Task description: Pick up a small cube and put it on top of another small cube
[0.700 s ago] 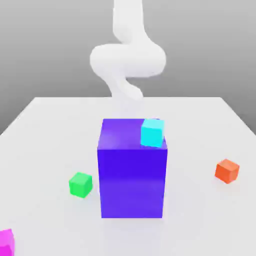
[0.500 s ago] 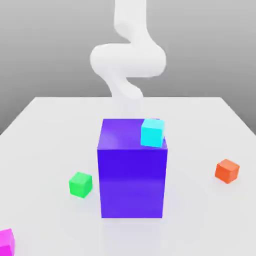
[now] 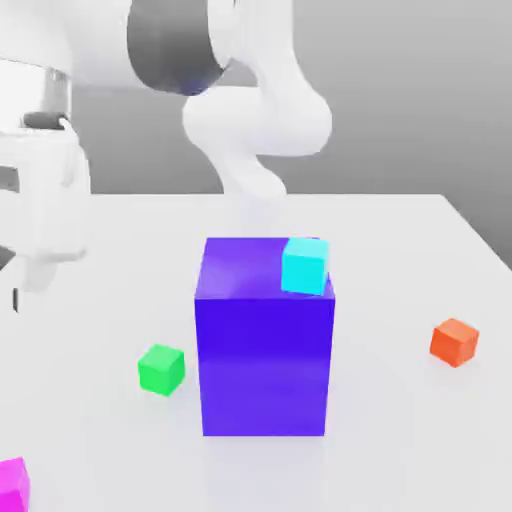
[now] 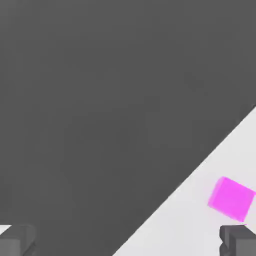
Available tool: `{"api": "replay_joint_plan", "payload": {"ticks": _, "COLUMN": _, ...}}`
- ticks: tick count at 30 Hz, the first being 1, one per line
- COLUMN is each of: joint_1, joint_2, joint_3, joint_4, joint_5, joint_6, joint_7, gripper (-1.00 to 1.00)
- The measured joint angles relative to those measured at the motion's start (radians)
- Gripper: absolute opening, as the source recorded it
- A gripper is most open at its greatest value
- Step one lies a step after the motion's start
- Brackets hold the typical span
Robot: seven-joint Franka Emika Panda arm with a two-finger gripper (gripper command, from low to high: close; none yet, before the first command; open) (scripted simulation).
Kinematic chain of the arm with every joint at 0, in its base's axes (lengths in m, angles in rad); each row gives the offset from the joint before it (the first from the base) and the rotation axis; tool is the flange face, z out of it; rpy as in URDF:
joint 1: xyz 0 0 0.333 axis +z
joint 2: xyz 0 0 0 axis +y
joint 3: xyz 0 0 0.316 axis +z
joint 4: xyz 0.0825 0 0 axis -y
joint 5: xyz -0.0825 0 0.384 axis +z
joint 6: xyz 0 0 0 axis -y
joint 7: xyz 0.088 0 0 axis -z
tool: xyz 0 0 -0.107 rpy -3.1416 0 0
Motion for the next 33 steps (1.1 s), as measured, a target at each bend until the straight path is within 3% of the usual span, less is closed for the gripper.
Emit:
{"api": "replay_joint_plan", "payload": {"ticks": 13, "joint_1": -0.107, "joint_2": 0.476, "joint_3": -0.031, "joint_4": 0.065, "joint_5": 0.136, "joint_6": 0.162, "joint_7": 0.122, "gripper": 0.00}}
{"api": "replay_joint_plan", "payload": {"ticks": 14, "joint_1": -0.114, "joint_2": 0.510, "joint_3": -0.023, "joint_4": 0.073, "joint_5": 0.142, "joint_6": 0.188, "joint_7": 0.118, "gripper": -1.00}}
{"api": "replay_joint_plan", "payload": {"ticks": 20, "joint_1": -0.119, "joint_2": 0.527, "joint_3": -0.018, "joint_4": 0.077, "joint_5": 0.145, "joint_6": 0.202, "joint_7": 0.116, "gripper": -1.00}}
{"api": "replay_joint_plan", "payload": {"ticks": 25, "joint_1": -0.099, "joint_2": 0.398, "joint_3": -0.043, "joint_4": 0.044, "joint_5": 0.119, "joint_6": 0.105, "joint_7": 0.138, "gripper": -1.00}}
{"api": "replay_joint_plan", "payload": {"ticks": 33, "joint_1": -0.067, "joint_2": 0.108, "joint_3": -0.011, "joint_4": -0.224, "joint_5": 0.240, "joint_6": 0.093, "joint_7": 0.294, "gripper": -1.00}}
